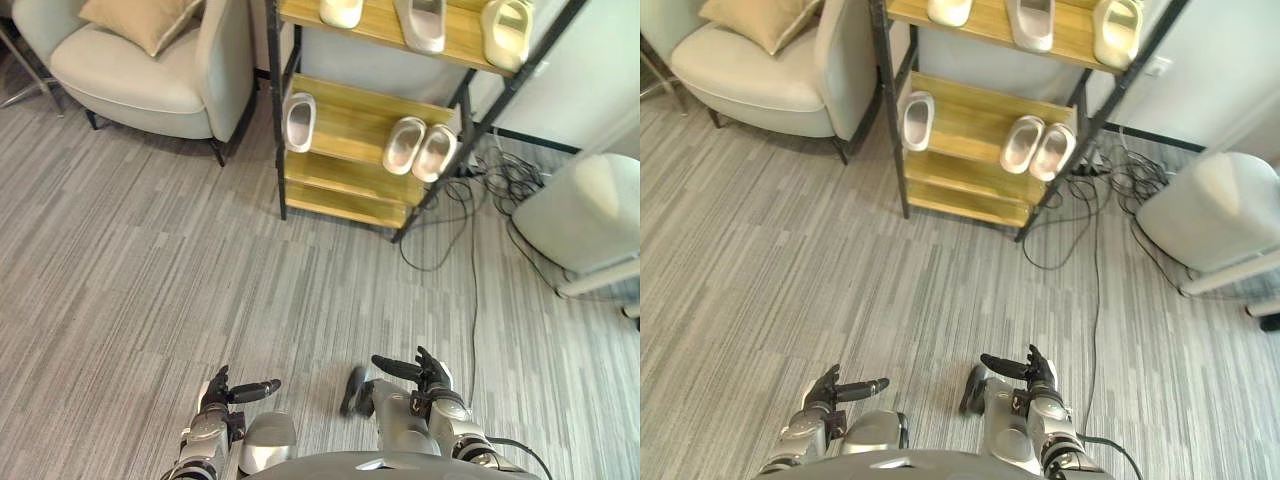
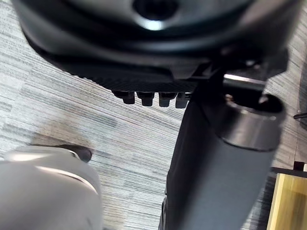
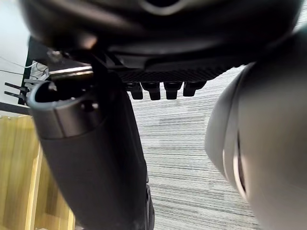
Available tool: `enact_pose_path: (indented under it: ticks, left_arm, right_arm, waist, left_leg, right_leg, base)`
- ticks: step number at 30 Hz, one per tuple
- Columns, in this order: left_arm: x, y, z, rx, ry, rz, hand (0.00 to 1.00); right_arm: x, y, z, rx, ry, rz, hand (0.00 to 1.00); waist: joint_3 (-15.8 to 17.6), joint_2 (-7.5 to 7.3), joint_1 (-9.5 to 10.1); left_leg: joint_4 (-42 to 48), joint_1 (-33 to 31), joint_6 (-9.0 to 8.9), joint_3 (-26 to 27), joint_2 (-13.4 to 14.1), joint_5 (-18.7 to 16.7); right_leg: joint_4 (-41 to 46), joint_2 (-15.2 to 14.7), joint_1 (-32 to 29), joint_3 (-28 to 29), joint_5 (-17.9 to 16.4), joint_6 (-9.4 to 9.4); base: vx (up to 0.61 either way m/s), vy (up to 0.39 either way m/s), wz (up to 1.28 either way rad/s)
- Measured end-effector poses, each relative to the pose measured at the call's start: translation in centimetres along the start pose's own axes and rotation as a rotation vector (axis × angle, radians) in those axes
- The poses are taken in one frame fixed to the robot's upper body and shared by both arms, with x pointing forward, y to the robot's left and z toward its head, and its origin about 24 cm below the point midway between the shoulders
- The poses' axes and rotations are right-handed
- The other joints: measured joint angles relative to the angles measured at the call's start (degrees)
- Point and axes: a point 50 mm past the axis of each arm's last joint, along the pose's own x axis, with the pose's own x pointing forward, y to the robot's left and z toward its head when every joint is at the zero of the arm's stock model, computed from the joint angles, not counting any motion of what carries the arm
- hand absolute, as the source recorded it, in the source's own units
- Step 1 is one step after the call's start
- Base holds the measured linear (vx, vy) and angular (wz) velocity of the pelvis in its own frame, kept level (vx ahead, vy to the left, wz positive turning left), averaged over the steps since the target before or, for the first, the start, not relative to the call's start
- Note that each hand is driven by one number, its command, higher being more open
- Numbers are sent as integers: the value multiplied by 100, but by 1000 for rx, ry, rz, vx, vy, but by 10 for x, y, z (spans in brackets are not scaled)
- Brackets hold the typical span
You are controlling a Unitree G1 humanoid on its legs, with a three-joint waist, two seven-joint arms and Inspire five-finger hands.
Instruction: Organize the slippers on the shoe rack
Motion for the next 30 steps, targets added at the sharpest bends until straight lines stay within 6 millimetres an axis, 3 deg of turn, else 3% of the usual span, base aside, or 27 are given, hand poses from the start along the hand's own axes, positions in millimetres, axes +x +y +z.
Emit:
enact_pose_path:
  ticks: [1, 2, 3, 4, 6, 8, 9, 11, 12, 13, 14, 15, 16, 19, 20, 22, 23, 24, 26, 29, 30]
  left_arm:
    - [-2, 0, -9, 0, 29, 2, 100]
    - [-4, -5, -17, -9, 55, -6, 100]
    - [-5, -6, -19, -15, 60, -6, 100]
    - [-6, -9, -22, -30, 70, -13, 100]
    - [-6, -10, -21, -56, 67, -5, 100]
    - [-5, -9, -16, -61, 44, -6, 100]
    - [-3, -6, -6, -60, 5, -3, 100]
    - [-2, -5, 3, -57, -34, -3, 100]
    - [-2, -5, 7, -51, -47, -7, 100]
    - [-2, -6, 7, -49, -50, -7, 100]
    - [-2, -8, 3, -46, -33, -13, 100]
    - [-2, -3, 0, -36, -17, -2, 100]
    - [-2, -2, 1, -34, -20, 3, 100]
    - [-2, 0, -3, -32, -4, 4, 100]
    - [-2, 4, -9, -24, 24, 15, 100]
    - [-5, 8, -20, -19, 60, 24, 100]
    - [-6, 9, -24, -18, 69, 25, 100]
    - [-8, 12, -29, -7, 86, 29, 100]
    - [-8, 15, -31, 14, 95, 33, 100]
    - [-7, 14, -30, 23, 90, 25, 100]
    - [-8, 15, -30, 25, 91, 27, 100]
  right_arm:
    - [-1, -7, -7, -7, 25, -14, 100]
    - [-1, -15, -10, 16, 40, -40, 100]
    - [-1, -16, -10, 26, 41, -46, 100]
    - [0, -23, -10, 58, 47, -72, 100]
    - [-3, -23, -16, 56, 61, -71, 100]
    - [-4, -21, -20, 63, 73, -69, 100]
    - [-4, -19, -22, 66, 80, -67, 100]
    - [-4, -14, -20, 74, 75, -57, 100]
    - [-3, -12, -16, 77, 68, -57, 100]
    - [-2, -12, -13, 76, 62, -58, 100]
    - [-1, -16, -13, 68, 61, -68, 100]
    - [-3, -9, -19, 61, 84, -50, 100]
    - [-5, -5, -24, 55, 95, -39, 100]
    - [-6, -1, -28, 45, 111, -24, 100]
    - [-6, 2, -29, 47, 114, -12, 100]
    - [-8, 4, -33, 40, 125, -2, 100]
    - [-8, 4, -33, 38, 125, -1, 100]
    - [-8, 4, -32, 30, 118, 4, 100]
    - [-7, 6, -30, -5, 105, 20, 100]
    - [-6, 7, -26, -31, 82, 32, 100]
    - [-7, 7, -27, -32, 87, 34, 100]
  waist:
    - [-151, 86, -59]
    - [-306, 316, -35]
    - [-330, 354, -35]
    - [-351, 455, -40]
    - [-334, 547, -24]
    - [-319, 558, 43]
    - [-265, 407, 143]
    - [-210, 311, 249]
    - [-191, 281, 295]
    - [-184, 282, 311]
    - [-197, 354, 317]
    - [-205, 198, 325]
    - [-249, 124, 298]
    - [-248, 113, 348]
    - [-247, 117, 368]
    - [-259, 70, 426]
    - [-274, 54, 420]
    - [-301, 22, 358]
    - [-345, -39, 278]
    - [-358, -4, 251]
    - [-382, -44, 253]
  left_leg:
    - [-35, 250, -123, -244, 161, -175]
    - [115, 306, -184, -347, 399, -146]
    - [204, 285, -223, -364, 436, -125]
    - [880, 88, -426, -377, 577, 101]
    - [2936, -709, -481, -322, 863, 697]
    - [4039, -1254, -467, -57, 1071, 319]
    - [4126, -1757, -392, 201, 973, -11]
    - [3467, -2170, -320, 303, 717, -211]
    - [2686, -2435, -309, 261, 500, -193]
    - [1748, -2541, -397, 123, 314, 44]
    - [958, -2476, -387, -17, 243, 999]
    - [788, -2214, -38, 137, 67, 1152]
    - [782, -2184, 33, 144, -23, 1098]
    - [1152, -2102, 173, 272, -9, 759]
    - [1111, -1866, 175, 373, 59, 640]
    - [735, -1232, 226, 657, 96, 497]
    - [599, -1048, 256, 746, 84, 477]
    - [450, -807, 288, 814, 33, 439]
    - [290, -553, 278, 820, 46, 409]
    - [219, -499, 158, 751, 165, 390]
    - [211, -504, 95, 719, 142, 376]
  right_leg:
    - [216, 152, 89, 205, 633, -252]
    - [585, 315, 67, 63, 272, -530]
    - [652, 334, 86, 10, 225, -565]
    - [768, 429, 262, -109, -50, -652]
    - [168, 699, 1027, -155, -181, -692]
    - [-240, 857, 1565, -101, -205, -731]
    - [-598, 849, 2056, 25, -215, -746]
    - [-761, 748, 2289, 158, -216, -745]
    - [-781, 644, 2346, 252, -241, -704]
    - [-776, 554, 2423, 349, -348, -529]
    - [-772, 545, 2537, 458, -522, -263]
    - [-826, 369, 2653, 600, -621, -167]
    - [-843, 325, 2652, 671, -601, -184]
    - [-623, 270, 2727, 781, -580, -166]
    - [-127, 250, 2623, 865, -591, -132]
    - [1415, 13, 2107, 911, -582, 413]
    - [1950, -122, 1903, 841, -541, 524]
    - [2567, -383, 1668, 531, -674, 362]
    - [2529, -513, 1462, 0, -907, 73]
    - [1077, -230, 1178, -117, -867, 31]
    - [393, -111, 1182, -45, -552, 17]
  base:
    - [646, -297, 62]
    - [668, -298, 65]
    - [683, -285, 33]
    - [662, -281, 17]
    - [652, -281, 13]
    - [449, -148, -12]
    - [539, -84, -32]
    - [442, 24, -40]
    - [370, 170, -52]
    - [375, 199, -63]
    - [404, 234, -54]
    - [393, 207, -29]
    - [380, 178, -7]
    - [328, 120, -20]
    - [173, 70, -55]
    - [182, 86, -70]
    - [178, 77, -52]
    - [136, 39, -27]
    - [131, -31, -5]
    - [133, -116, 13]
    - [168, -156, 33]
